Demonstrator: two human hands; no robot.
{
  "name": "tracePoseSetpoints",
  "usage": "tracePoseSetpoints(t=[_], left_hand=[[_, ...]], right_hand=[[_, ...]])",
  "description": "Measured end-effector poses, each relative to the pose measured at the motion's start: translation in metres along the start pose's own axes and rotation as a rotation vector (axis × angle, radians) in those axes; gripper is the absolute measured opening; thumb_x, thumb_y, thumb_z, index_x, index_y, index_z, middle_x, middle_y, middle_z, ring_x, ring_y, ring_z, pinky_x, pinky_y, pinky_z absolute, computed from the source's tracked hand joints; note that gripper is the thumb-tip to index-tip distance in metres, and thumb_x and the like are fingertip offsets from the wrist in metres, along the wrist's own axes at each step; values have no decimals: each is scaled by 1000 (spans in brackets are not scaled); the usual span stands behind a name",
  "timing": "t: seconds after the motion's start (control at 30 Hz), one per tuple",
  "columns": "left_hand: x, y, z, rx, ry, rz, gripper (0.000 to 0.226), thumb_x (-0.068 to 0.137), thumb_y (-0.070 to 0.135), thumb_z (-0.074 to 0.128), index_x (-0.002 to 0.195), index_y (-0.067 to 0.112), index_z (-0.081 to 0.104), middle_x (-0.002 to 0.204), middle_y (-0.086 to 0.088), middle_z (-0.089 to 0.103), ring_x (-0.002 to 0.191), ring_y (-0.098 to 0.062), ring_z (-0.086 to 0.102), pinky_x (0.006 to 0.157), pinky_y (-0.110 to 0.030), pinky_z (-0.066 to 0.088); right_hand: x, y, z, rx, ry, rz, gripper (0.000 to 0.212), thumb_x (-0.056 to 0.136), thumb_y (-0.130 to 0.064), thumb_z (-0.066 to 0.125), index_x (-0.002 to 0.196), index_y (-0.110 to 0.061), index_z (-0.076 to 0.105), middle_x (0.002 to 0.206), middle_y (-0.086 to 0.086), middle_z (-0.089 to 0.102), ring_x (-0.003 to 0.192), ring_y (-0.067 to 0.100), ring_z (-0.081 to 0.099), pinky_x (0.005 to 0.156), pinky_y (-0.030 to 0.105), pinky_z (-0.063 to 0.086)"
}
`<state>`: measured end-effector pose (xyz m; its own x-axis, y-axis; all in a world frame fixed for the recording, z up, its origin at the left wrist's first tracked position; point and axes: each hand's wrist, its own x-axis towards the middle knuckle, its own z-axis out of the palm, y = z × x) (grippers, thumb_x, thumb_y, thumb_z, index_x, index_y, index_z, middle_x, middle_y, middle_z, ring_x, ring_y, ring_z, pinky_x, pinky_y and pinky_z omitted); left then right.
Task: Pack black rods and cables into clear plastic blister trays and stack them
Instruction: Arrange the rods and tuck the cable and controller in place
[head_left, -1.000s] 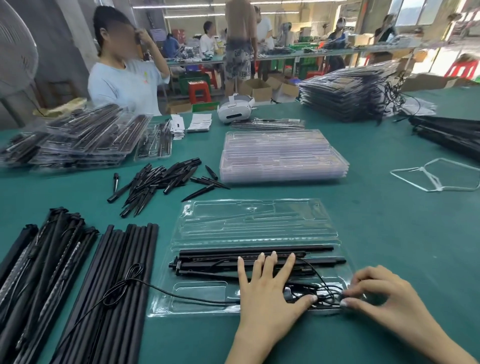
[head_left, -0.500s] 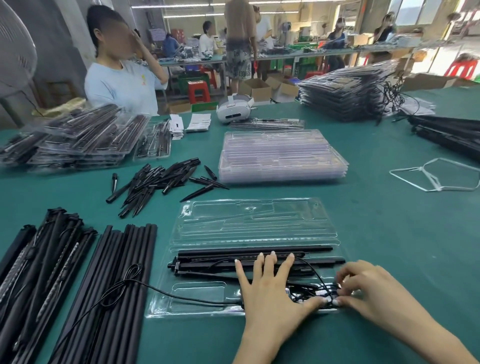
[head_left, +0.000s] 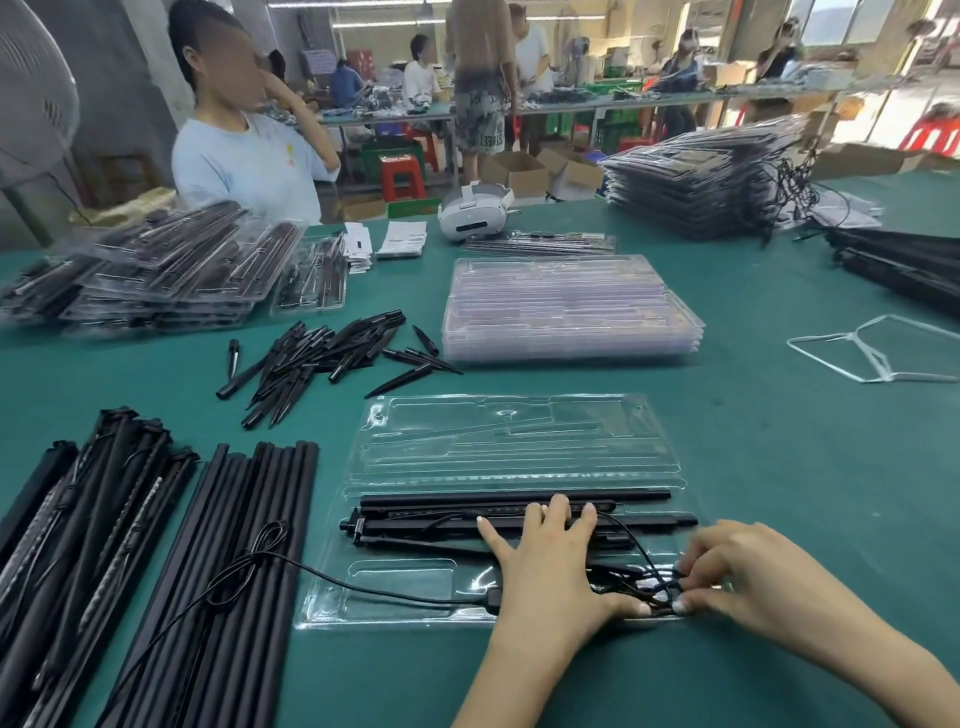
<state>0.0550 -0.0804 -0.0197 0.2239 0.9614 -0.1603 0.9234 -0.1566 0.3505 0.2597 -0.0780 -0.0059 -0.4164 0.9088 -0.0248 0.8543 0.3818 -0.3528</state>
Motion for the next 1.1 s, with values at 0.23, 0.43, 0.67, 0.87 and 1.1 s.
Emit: tracePoseSetpoints(t=[0.23,0.43,0.67,0.87,1.1], left_hand=[[-1,1,1,77,51,32,87,80,66,54,150,28,18,144,4,24,136,-21,18,105,-71,-5],[-3,-4,9,125,61,79,78,90,67,30,153,27,6,156,4,5,144,-17,-9,103,-69,-19],[-4,9,21,117,120,110,68,101,49,19,152,9,-1,159,-1,-16,142,-14,-28,100,-48,-34],[-4,10,27,96,104,88,69,98,56,17,146,27,-23,152,6,-32,137,-13,-35,102,-51,-30],[-1,9,30,104,59,78,80,91,68,22,149,29,-19,146,6,-38,129,-5,-43,103,-53,-31]], right_hand=[[-5,-3,8,-120,64,-28,28,83,-52,65,81,-26,75,89,-21,62,93,-3,55,84,18,34],[-7,-2,14,-163,94,-43,31,90,-50,57,84,-24,74,94,-19,66,96,-2,55,82,17,32],[-6,-4,16,-132,220,21,28,58,-30,91,48,-22,67,60,-26,62,66,8,58,61,21,36],[-12,-6,24,-371,304,-216,32,58,-35,90,44,-24,64,55,-19,63,51,14,57,43,26,45],[-16,13,4,-59,198,-229,45,93,-55,43,65,-34,71,86,-34,67,70,-10,58,69,13,44]])
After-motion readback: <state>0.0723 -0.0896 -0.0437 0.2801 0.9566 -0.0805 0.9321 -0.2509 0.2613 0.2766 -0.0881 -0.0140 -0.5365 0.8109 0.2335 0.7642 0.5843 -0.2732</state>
